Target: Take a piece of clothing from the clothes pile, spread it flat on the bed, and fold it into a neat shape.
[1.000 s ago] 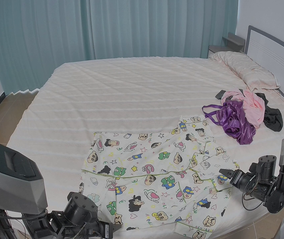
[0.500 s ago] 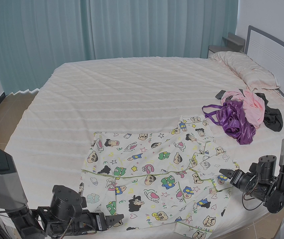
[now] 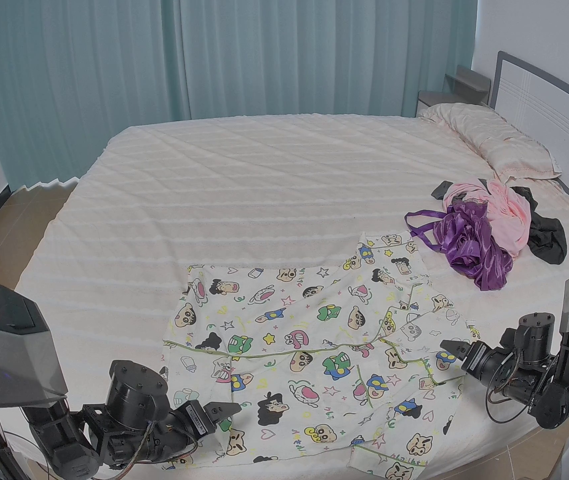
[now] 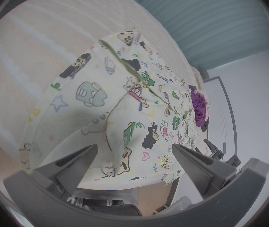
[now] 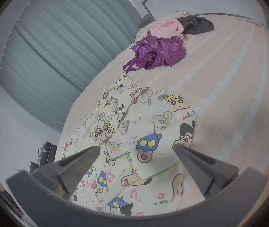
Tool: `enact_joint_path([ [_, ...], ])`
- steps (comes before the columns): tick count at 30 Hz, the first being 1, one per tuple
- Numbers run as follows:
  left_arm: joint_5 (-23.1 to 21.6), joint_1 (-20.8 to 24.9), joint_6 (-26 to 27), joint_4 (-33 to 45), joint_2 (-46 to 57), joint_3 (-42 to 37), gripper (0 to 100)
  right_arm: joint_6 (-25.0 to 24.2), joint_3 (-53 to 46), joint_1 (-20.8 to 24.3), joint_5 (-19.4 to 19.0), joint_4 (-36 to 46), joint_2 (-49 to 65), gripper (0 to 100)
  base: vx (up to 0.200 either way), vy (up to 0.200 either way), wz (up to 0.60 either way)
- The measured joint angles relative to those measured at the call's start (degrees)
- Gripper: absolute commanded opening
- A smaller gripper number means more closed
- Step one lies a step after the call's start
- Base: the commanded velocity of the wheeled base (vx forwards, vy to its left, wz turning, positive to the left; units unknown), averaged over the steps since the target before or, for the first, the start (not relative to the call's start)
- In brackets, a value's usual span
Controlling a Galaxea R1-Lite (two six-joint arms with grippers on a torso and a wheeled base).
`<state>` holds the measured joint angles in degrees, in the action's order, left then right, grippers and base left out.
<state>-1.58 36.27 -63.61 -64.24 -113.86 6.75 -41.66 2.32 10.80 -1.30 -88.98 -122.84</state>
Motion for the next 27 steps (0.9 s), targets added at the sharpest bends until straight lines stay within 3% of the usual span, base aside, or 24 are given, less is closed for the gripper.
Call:
enact_joint_path([
  [7,0.35,-0.16,-6.67,-0.4,-1.08,0.22,100,-1.45,-0.01,0.05,-0.09,0.0,-0.01,100,0.0,0.0,0.0],
  [14,-0.41,-0.2,-9.79,-0.46,-0.11,1.01,100,-1.5,0.05,0.0,-0.09,0.0,-0.04,100,0.0,0.0,0.0],
  [27,-0.44,0.0,-10.37,-0.49,0.74,1.82,100,-1.4,0.05,0.05,-0.06,0.0,-0.11,100,0.0,0.0,0.0],
])
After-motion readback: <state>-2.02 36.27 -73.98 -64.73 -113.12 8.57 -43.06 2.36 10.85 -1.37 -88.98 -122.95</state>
